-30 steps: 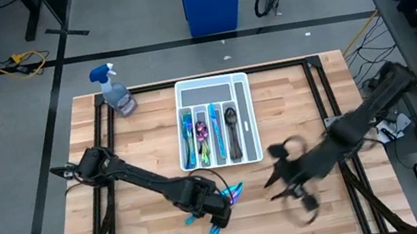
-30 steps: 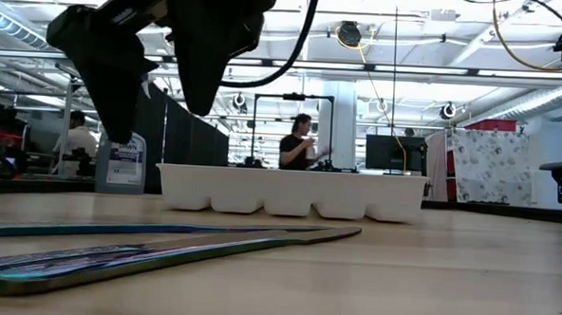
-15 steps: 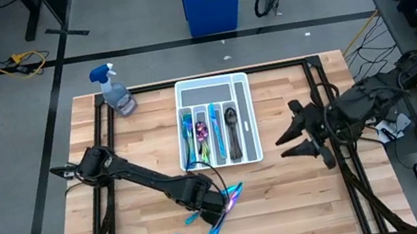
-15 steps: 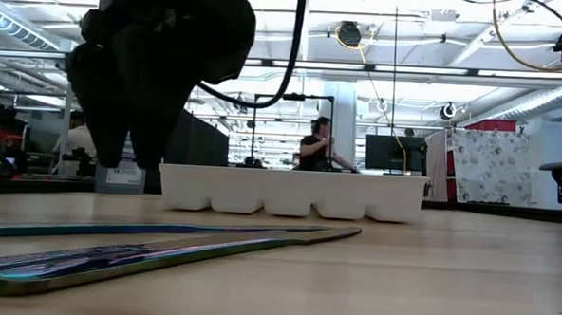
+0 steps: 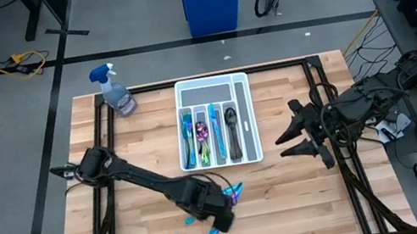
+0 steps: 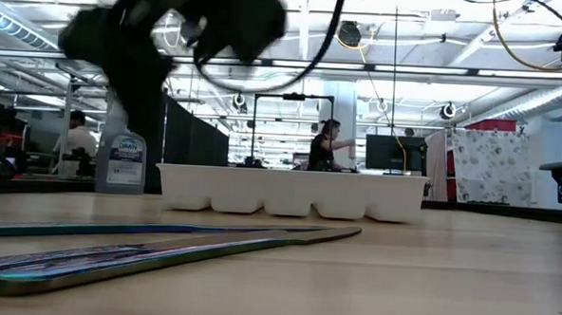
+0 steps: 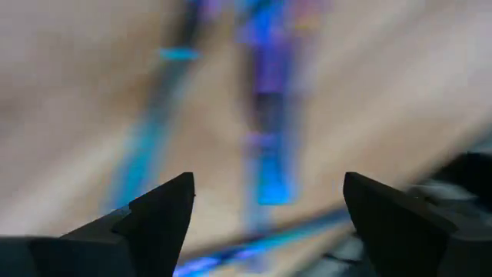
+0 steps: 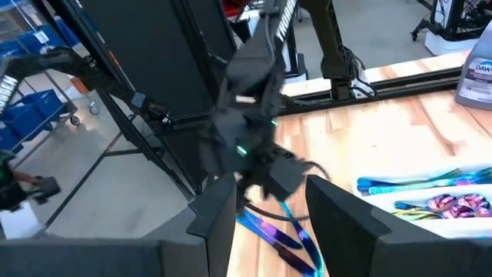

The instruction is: Sort silverware

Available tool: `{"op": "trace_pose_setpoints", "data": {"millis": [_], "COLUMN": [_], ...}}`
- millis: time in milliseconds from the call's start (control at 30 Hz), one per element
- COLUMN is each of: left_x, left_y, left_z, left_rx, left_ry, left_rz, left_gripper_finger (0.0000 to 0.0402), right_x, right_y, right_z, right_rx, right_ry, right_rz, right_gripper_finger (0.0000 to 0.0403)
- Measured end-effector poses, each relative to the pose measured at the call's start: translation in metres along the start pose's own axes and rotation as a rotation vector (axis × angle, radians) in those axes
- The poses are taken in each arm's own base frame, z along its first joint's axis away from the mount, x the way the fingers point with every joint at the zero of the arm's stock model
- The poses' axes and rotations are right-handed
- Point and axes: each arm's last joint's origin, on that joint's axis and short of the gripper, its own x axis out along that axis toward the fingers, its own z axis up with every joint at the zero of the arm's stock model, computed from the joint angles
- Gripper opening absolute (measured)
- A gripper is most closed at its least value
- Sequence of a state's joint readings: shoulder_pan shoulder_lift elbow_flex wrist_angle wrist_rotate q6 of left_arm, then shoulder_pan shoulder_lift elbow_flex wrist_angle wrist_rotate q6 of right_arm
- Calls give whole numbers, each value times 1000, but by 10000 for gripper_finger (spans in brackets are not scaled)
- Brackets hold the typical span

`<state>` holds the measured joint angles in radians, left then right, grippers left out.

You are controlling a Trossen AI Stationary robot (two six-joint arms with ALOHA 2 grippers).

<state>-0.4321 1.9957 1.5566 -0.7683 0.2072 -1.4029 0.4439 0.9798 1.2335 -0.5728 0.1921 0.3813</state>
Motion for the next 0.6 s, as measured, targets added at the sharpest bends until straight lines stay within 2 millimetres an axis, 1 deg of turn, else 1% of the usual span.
{"op": "trace_pose_setpoints", "data": {"millis": [100,200,300,400,467,533,600], "left_x": [-10,-16,-16,-12,-7,3,14], "left_y": [-16,-25,-30,-30,-27,-24,-19], "left_z": [-7,-14,-25,-39,-44,-43,-41], "left_rx": [-121,-323,-539,-724,-764,-797,-815], "left_ry": [7,36,53,-18,-24,1,-27], "left_rz": [-83,-115,-138,-146,-126,-74,-23], "left_gripper_finger": [293,275,257,241,228,217,207], "right_x": [0,0,0,0,0,0,0], "right_y": [0,-1,-1,-1,-1,-1,-1], "right_z": [-1,-2,-2,-2,-2,-2,-2], "right_rx": [-3,-4,-7,-7,-8,-10,-24], "right_ry": [10,19,22,22,26,25,26], "right_rz": [-4,-7,-8,-7,-1,0,0], "right_gripper_finger": [141,141,141,141,141,141,141]}}
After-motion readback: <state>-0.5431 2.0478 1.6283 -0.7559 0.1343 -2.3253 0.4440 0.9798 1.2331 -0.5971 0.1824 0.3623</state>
